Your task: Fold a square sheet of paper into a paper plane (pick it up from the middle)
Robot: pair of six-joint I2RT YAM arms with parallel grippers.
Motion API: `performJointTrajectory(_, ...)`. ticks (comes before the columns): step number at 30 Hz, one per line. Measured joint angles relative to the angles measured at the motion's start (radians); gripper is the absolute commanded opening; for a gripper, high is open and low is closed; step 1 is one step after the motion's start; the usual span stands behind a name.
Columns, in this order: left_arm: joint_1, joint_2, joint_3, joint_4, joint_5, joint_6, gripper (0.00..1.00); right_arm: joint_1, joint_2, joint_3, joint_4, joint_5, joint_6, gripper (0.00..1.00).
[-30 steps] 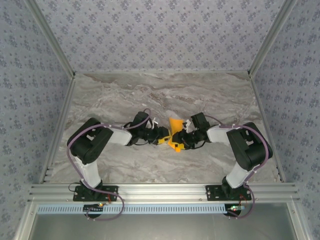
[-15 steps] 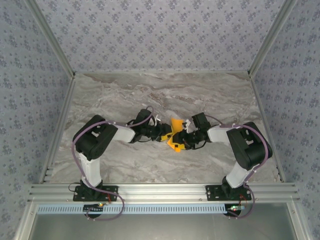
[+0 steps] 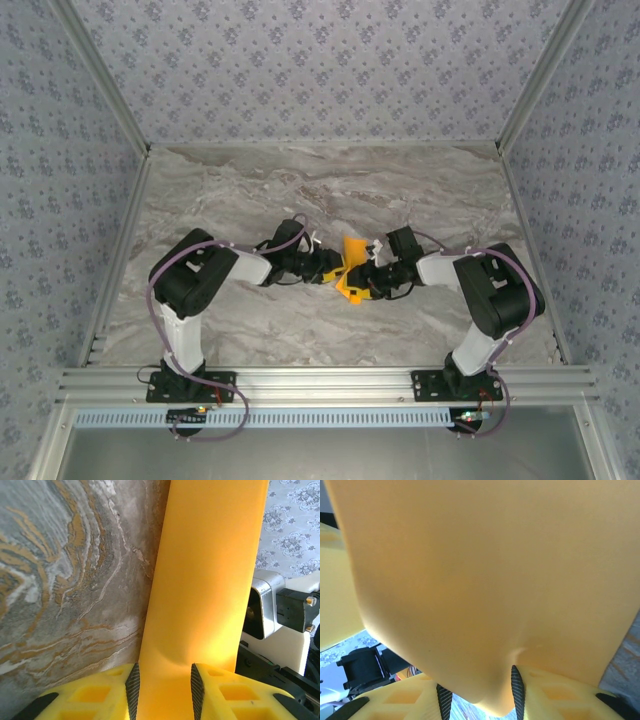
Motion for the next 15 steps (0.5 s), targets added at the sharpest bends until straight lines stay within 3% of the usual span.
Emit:
performJointTrajectory(7, 0.013, -0.006, -0.011, 0.003, 0.0, 0.002, 0.35, -0.023, 0.003, -0.013, 0.01, -0.011, 0.0, 0.34)
performJointTrajectory(15, 0.04, -0.088, -0.114, -0.004, 0.013, 0.031, 0.41, -0.034, 0.003, -0.018, 0.017, -0.029, 0.002, 0.39)
